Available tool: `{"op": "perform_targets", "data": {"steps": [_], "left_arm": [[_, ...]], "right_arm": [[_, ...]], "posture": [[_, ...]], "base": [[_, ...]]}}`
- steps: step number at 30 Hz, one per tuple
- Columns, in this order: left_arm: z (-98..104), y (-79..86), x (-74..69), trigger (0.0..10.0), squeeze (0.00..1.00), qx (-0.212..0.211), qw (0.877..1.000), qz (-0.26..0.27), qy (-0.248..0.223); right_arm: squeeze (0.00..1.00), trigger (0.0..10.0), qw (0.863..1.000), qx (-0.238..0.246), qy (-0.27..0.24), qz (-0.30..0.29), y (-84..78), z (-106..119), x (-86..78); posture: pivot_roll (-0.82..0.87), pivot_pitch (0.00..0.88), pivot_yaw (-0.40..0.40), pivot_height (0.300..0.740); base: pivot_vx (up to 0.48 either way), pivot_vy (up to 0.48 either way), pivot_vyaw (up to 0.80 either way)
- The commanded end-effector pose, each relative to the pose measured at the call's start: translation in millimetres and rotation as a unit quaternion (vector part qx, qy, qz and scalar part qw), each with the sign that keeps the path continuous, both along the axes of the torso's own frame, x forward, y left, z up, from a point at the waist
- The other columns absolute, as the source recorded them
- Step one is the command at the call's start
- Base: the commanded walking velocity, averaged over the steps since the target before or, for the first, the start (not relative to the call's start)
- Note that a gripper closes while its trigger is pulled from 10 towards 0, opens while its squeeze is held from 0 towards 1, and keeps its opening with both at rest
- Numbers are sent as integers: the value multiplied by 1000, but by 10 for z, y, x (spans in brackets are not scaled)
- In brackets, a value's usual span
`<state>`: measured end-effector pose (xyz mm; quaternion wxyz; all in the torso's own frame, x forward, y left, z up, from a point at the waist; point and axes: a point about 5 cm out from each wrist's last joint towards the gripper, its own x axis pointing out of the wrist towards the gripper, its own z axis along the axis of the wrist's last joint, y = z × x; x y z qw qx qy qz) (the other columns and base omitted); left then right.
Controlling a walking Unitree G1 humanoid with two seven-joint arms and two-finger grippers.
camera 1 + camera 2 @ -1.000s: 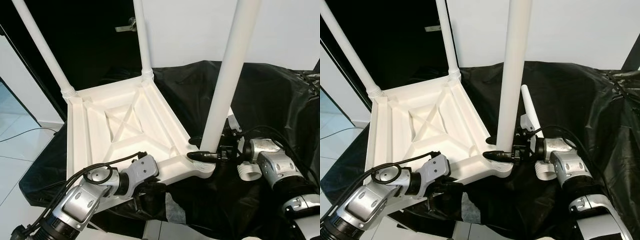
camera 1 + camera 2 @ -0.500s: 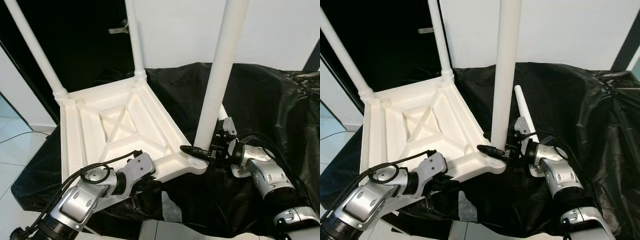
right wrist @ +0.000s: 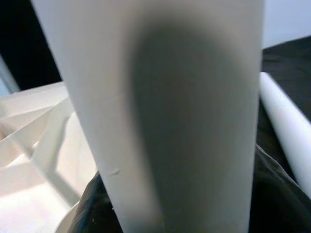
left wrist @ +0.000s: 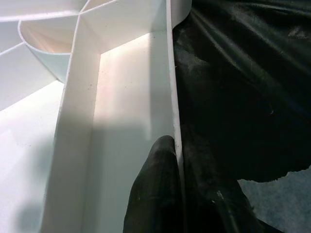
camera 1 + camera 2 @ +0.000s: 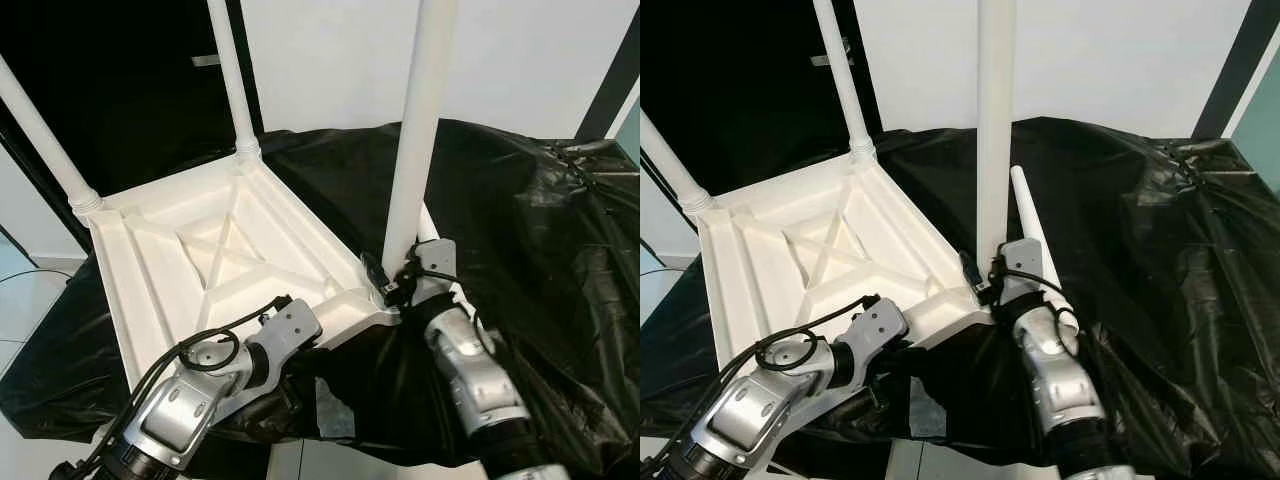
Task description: Building children table
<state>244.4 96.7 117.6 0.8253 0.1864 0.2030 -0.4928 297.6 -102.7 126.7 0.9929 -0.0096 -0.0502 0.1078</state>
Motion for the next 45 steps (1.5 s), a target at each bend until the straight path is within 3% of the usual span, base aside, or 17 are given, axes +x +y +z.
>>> {"op": "perform_targets", "data": {"steps": [1,5,8,9,10,11,13,14,15,16,19,20,29,31,32,39,45], "left_arm": [[161,-40,7,0,0,-23,999,-3,-35],[169,-26,24,0,0,-21,999,2,-39],[176,5,58,0,0,-11,999,7,-45],[177,10,63,3137,0,-9,999,8,-46],[177,18,67,4353,0,-8,999,8,-47],[177,18,67,4353,0,-8,999,8,-47],[173,39,86,10000,0,1,999,13,-50],[173,39,86,10000,0,1,999,13,-50],[175,45,95,10000,0,1,999,18,-50],[182,49,102,10000,0,2,998,18,-54],[187,59,112,10000,0,2,998,24,-53],[189,62,117,10000,0,3,998,25,-54],[210,69,154,10000,0,6,998,30,-61],[214,59,163,10000,0,9,998,22,-62],[212,52,162,10000,0,11,998,17,-62],[170,20,158,10000,0,24,998,-6,-61],[142,-21,177,10000,0,32,997,-19,-62]], "right_arm": [[0,10000,997,-4,71,-7,55,-278,-75],[0,10000,998,10,56,-4,73,-238,-96],[0,10000,999,4,46,-24,-38,-206,-87],[0,10000,999,-7,42,-24,-44,-196,-91],[0,10000,999,-9,42,-27,-52,-196,-94],[0,10000,999,-9,42,-27,-52,-196,-94],[0,10000,999,-26,35,-30,-60,-174,-99],[0,10000,999,-26,35,-30,-60,-174,-99],[90,10000,999,-26,31,-32,-62,-161,-107],[612,10000,999,-30,29,-29,-59,-152,-114],[627,10000,999,-33,24,-27,-57,-137,-126],[1000,10000,999,-29,25,-23,-59,-137,-131],[1000,10000,1000,-1,-6,21,-130,-48,-166],[90,10000,999,5,-16,49,-189,7,-169],[0,10000,997,3,-22,68,-224,39,-172],[0,10000,989,-22,-20,147,-385,118,-124],[0,10000,974,-66,-14,215,-524,222,65]], "posture": [[66,0,23,740],[62,0,22,740],[60,0,21,740],[58,0,21,740],[57,0,20,740],[57,0,20,740],[53,0,19,740],[53,0,19,740],[54,0,19,740],[55,0,18,740],[55,0,19,740],[54,0,20,740],[49,0,24,740],[43,0,26,740],[43,0,26,740],[31,0,29,740],[23,0,31,740]], "base": [[0,0,0],[0,0,0],[0,0,0],[0,0,0],[0,0,0],[0,0,0],[0,0,0],[0,0,0],[0,0,0],[0,0,0],[0,0,0],[0,0,0],[0,0,0],[0,0,0],[0,0,0],[0,0,0],[0,0,0]]}}
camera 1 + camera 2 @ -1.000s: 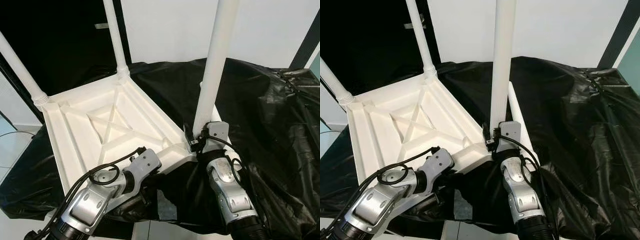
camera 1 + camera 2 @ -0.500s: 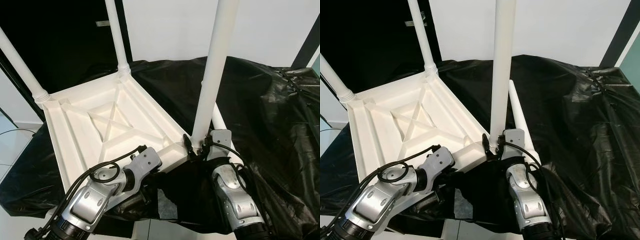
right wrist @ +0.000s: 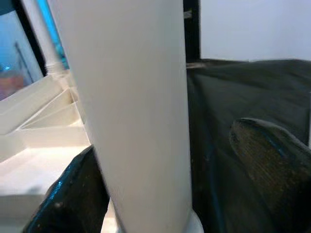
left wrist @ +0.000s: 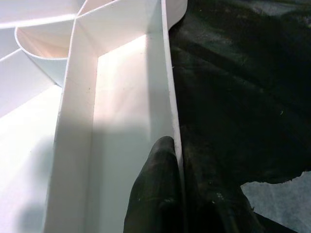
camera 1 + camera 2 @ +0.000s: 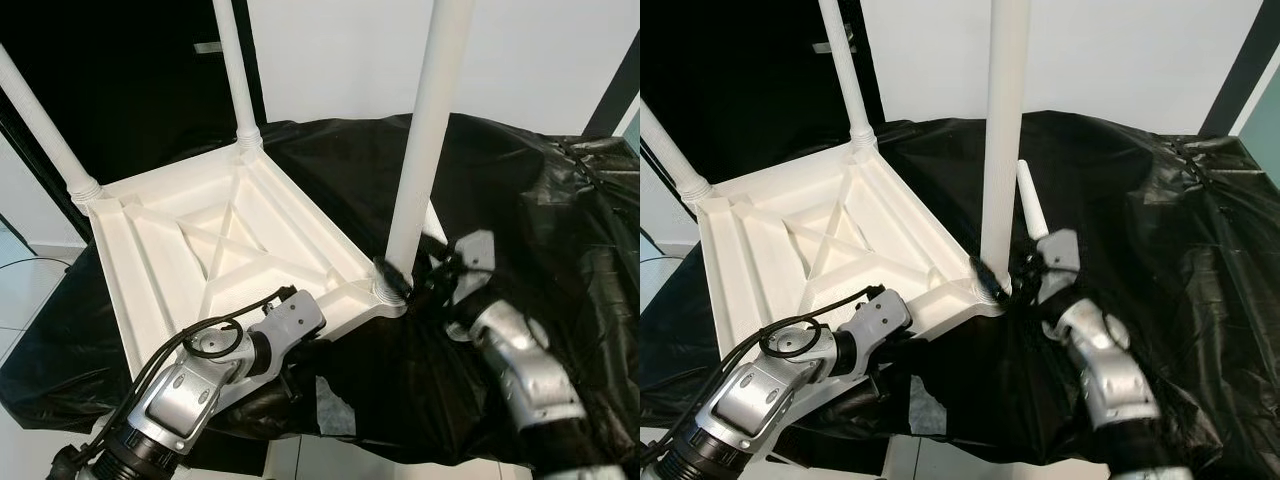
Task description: Building children table
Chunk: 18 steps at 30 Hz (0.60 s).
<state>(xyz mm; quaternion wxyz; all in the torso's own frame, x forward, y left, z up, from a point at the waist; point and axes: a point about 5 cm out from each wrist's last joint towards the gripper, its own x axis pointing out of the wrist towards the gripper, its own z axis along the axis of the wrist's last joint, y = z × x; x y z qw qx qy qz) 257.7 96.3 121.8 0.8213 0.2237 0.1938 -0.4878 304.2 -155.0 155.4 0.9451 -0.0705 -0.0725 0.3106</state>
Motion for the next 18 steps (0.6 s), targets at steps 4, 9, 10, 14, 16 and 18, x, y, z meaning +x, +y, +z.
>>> {"op": "perform_targets", "data": {"steps": [4,9,10,14,16,18], "left_arm": [[95,-51,57,10000,0,4,999,-16,-37],[99,-59,59,10000,0,3,999,-17,-38],[100,-59,61,10000,0,3,999,-17,-38],[101,-56,64,10000,0,3,999,-17,-39],[106,-50,69,10000,0,4,999,-15,-41],[107,-48,70,10000,0,5,999,-14,-42]], "right_arm": [[0,10000,998,-31,26,57,56,-53,142],[0,10000,993,-47,39,102,135,-55,218],[0,10000,991,-51,43,115,146,-55,230],[0,7569,990,-56,43,126,152,-49,253],[0,0,987,-63,48,139,137,-37,290],[0,0,986,-67,48,142,126,-39,305]], "posture": [[24,0,31,740],[33,0,30,740],[33,0,30,740],[37,0,29,740],[42,0,24,740],[44,0,22,740]], "base": [[0,0,0],[0,0,0],[0,0,0],[0,0,0],[0,0,0],[0,0,0]]}}
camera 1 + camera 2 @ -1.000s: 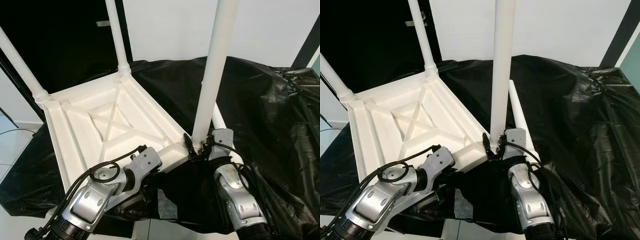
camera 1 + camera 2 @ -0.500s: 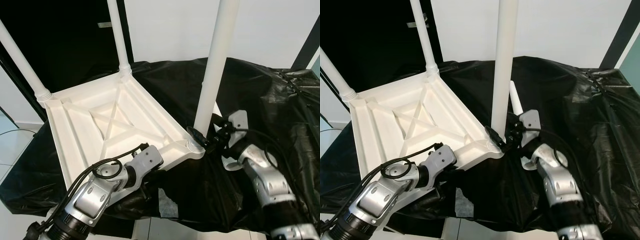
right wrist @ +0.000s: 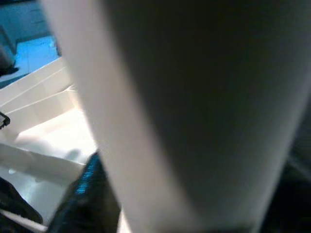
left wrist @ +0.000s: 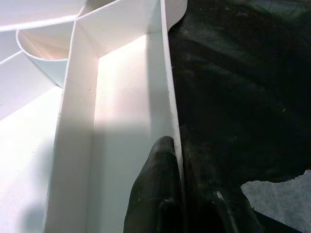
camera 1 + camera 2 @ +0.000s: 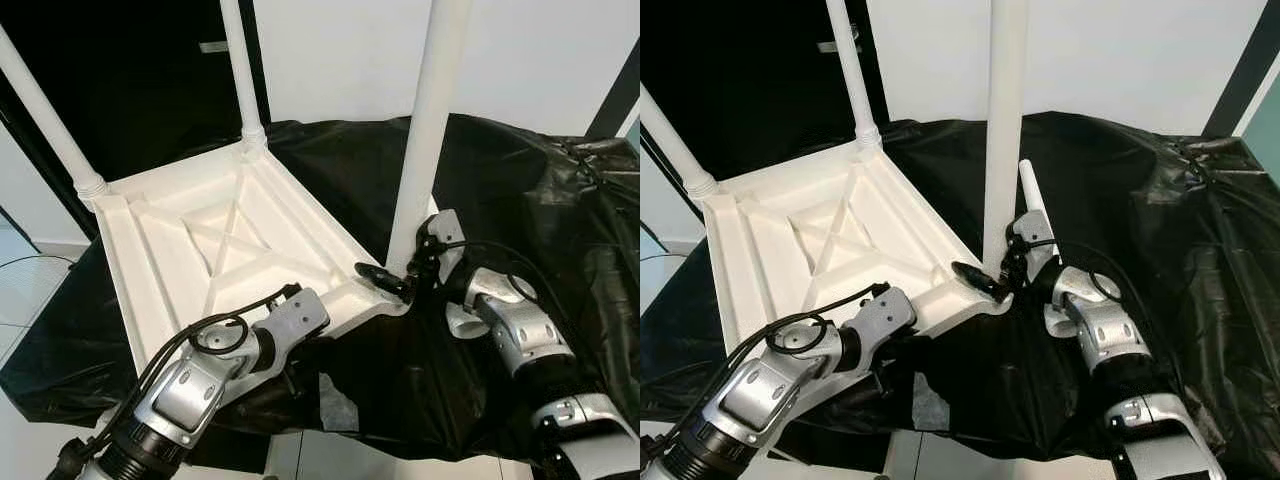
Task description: Building children table
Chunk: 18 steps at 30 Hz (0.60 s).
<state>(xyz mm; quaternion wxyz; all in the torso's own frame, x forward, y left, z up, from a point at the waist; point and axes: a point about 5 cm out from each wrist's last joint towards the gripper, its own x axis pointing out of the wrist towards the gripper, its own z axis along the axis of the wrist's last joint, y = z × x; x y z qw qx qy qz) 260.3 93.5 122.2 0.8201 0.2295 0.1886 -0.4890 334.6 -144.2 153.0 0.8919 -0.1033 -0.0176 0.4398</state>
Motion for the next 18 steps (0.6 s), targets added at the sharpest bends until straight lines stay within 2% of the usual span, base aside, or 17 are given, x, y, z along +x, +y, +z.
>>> {"op": "perform_targets", "data": {"steps": [1,9,11,12,13,18], "left_arm": [[106,-19,45,10000,0,2,999,-9,-36],[110,-27,56,10000,0,1,999,-7,-38],[111,-27,59,10000,0,2,999,-7,-39],[113,-27,62,10000,0,2,999,-6,-39],[116,-25,64,10000,0,2,999,-6,-40],[112,-19,63,10000,0,2,999,-3,-41]], "right_arm": [[0,0,1000,-7,3,9,3,-26,3],[0,0,1000,9,15,-1,-38,-95,-26],[0,392,1000,12,17,-6,-34,-107,-39],[0,2745,1000,19,19,-13,-27,-119,-51],[0,10000,999,21,20,-23,-20,-132,-59],[0,10000,996,40,19,-82,59,-174,-104]], "posture": [[43,0,19,740],[38,0,20,740],[38,0,20,740],[40,0,15,740],[41,0,15,740],[43,0,9,740]], "base": [[0,0,0],[0,0,0],[0,0,0],[0,0,0],[0,0,0],[0,0,0]]}}
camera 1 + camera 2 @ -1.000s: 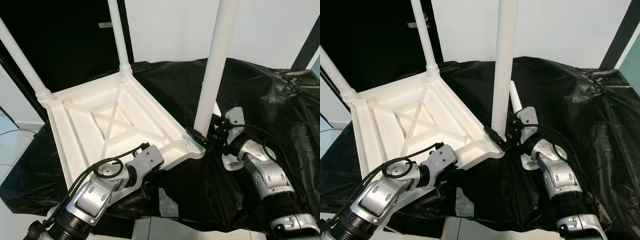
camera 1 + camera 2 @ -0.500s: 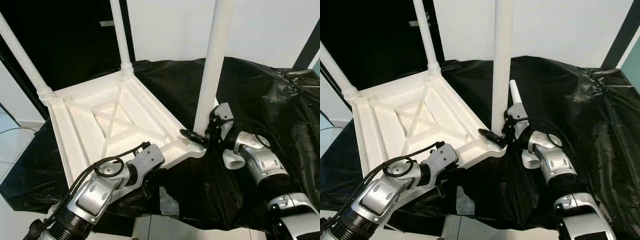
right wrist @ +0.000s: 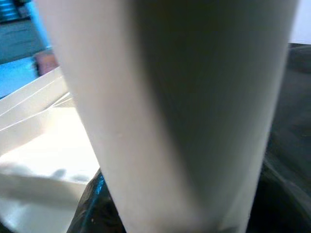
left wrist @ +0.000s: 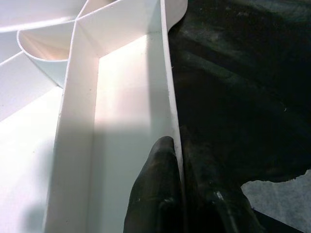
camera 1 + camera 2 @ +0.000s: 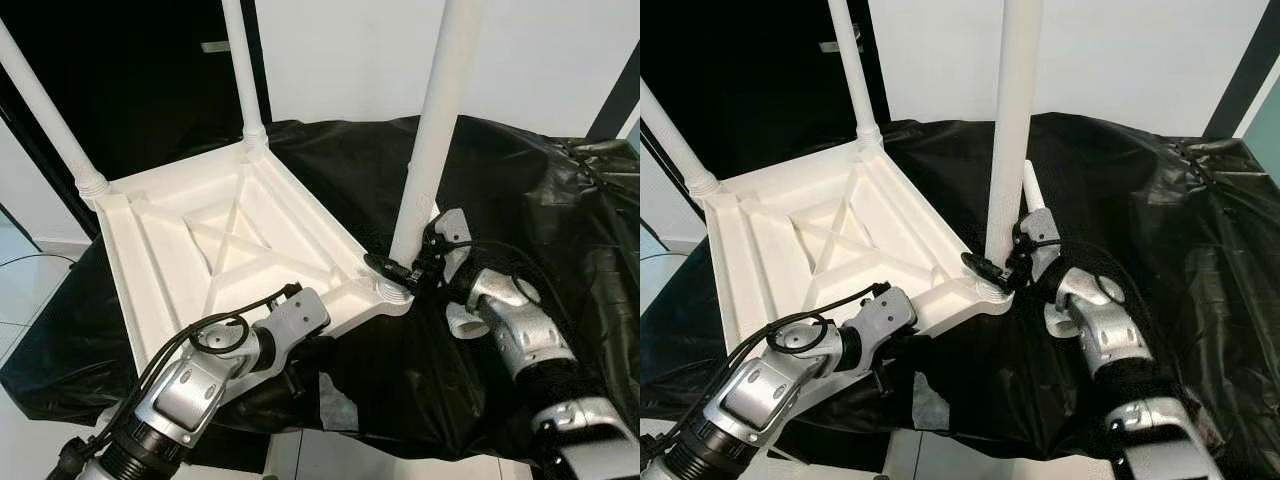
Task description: Building children table
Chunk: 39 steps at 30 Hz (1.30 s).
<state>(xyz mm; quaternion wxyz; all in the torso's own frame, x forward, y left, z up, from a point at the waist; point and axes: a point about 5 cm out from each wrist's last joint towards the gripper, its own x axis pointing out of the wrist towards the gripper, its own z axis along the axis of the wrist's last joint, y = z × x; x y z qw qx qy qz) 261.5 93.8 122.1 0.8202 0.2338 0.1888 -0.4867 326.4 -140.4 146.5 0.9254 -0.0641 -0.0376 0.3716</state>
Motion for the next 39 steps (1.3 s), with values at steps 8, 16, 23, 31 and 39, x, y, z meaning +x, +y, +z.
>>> {"op": "perform_targets", "data": {"steps": [8,16,23,31,39], "left_arm": [[98,-21,57,10000,0,-4,999,1,-39],[103,10,75,10000,0,-2,999,4,-39],[133,27,84,10000,1000,-12,999,6,-35],[238,49,109,10000,0,-32,999,7,-42],[422,23,82,10000,0,-103,994,-2,-30]], "right_arm": [[0,10000,990,2,20,-142,188,-243,-140],[0,10000,955,28,17,-295,308,-287,-247],[0,10000,951,43,13,-306,351,-267,-329],[0,10000,950,45,7,-308,352,-257,-384],[1000,10000,953,47,10,-300,237,-265,-391]], "posture": [[37,0,8,740],[42,0,4,740],[39,0,12,740],[34,0,8,740],[36,0,6,740]], "base": [[0,0,0],[0,0,0],[0,0,0],[0,0,0],[0,0,0]]}}
